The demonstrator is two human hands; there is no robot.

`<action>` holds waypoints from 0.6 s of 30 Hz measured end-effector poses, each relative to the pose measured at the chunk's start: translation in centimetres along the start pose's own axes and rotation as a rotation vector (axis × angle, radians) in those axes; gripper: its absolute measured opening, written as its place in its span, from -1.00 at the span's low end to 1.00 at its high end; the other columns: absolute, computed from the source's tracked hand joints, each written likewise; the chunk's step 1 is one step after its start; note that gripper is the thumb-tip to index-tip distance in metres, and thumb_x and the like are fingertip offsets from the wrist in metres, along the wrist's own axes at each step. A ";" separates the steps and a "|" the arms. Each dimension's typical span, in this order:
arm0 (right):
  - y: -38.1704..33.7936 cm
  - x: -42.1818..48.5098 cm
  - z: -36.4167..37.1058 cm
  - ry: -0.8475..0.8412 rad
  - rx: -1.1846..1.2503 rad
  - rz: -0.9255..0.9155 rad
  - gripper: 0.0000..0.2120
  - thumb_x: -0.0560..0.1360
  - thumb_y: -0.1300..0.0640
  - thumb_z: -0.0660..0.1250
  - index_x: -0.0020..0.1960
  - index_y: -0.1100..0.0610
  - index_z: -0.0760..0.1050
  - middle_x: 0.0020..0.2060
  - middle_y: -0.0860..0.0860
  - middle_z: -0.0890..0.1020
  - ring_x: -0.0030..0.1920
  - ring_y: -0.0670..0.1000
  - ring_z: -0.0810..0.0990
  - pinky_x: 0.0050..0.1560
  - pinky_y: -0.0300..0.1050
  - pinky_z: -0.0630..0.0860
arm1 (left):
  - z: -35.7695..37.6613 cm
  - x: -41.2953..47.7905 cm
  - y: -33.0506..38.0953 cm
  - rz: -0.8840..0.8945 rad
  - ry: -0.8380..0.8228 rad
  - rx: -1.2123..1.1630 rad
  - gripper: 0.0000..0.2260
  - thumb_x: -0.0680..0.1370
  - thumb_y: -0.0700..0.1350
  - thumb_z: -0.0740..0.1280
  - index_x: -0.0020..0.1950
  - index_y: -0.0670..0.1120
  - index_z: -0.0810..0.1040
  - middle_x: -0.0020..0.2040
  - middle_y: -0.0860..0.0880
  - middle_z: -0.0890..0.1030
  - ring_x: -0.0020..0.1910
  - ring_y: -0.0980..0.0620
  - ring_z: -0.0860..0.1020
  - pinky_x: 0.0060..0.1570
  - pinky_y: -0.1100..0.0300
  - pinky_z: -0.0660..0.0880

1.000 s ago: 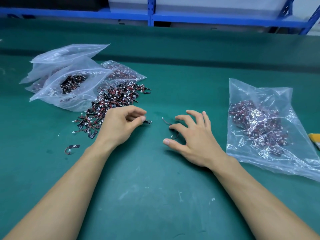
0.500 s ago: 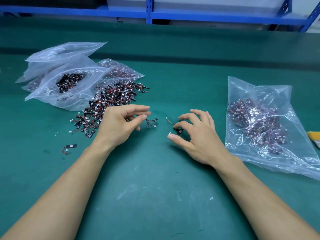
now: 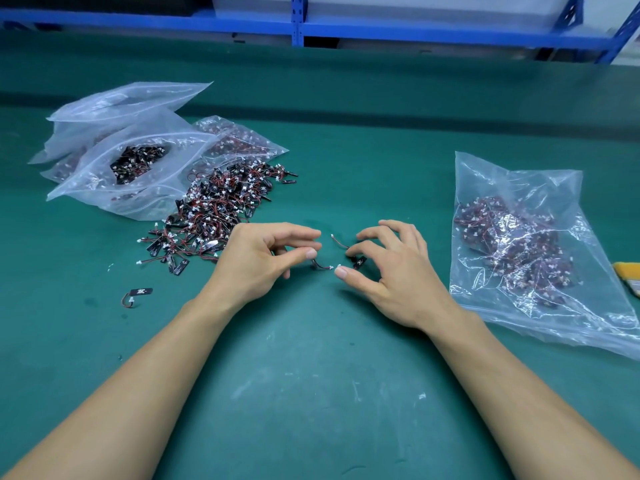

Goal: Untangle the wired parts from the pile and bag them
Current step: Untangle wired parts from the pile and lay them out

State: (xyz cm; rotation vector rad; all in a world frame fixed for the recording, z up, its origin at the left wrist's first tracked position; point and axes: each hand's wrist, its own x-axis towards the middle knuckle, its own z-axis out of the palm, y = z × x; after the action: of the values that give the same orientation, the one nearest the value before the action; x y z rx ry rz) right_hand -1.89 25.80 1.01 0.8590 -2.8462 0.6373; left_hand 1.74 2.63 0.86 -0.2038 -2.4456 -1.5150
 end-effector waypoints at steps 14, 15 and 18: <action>0.1 -0.1 0.0 0.011 0.012 -0.027 -0.60 0.49 -0.28 0.35 0.18 -0.05 0.59 0.24 -0.13 0.49 0.46 0.08 0.22 0.51 0.19 0.05 | -0.4 0.2 0.2 -0.045 0.078 0.041 -0.83 0.56 -0.14 0.37 0.10 0.06 0.65 -0.07 0.17 0.72 -0.43 0.09 0.53 -0.28 0.27 0.51; 0.1 -0.1 0.0 0.013 0.015 -0.025 -0.61 0.49 -0.28 0.35 0.18 -0.05 0.59 0.24 -0.13 0.49 0.46 0.08 0.22 0.51 0.19 0.05 | -0.5 0.3 0.2 -0.040 0.091 0.060 -0.78 0.56 -0.22 0.34 0.10 0.06 0.64 -0.08 0.17 0.72 -0.41 0.10 0.52 -0.27 0.30 0.48; 0.2 -0.1 -0.1 0.017 0.024 -0.023 -0.62 0.50 -0.27 0.35 0.18 -0.05 0.60 0.24 -0.12 0.50 0.46 0.08 0.22 0.51 0.20 0.06 | -1.1 0.3 0.1 -0.025 0.092 0.226 -0.69 0.43 -0.28 0.31 0.02 0.09 0.62 -0.13 0.21 0.69 -0.34 0.10 0.45 -0.23 0.31 0.41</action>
State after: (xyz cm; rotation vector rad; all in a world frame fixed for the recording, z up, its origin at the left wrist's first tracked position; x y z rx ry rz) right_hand -1.86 26.02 1.01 0.8842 -2.8145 0.6741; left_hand 1.66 1.72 1.52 -0.0585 -2.5276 -1.2150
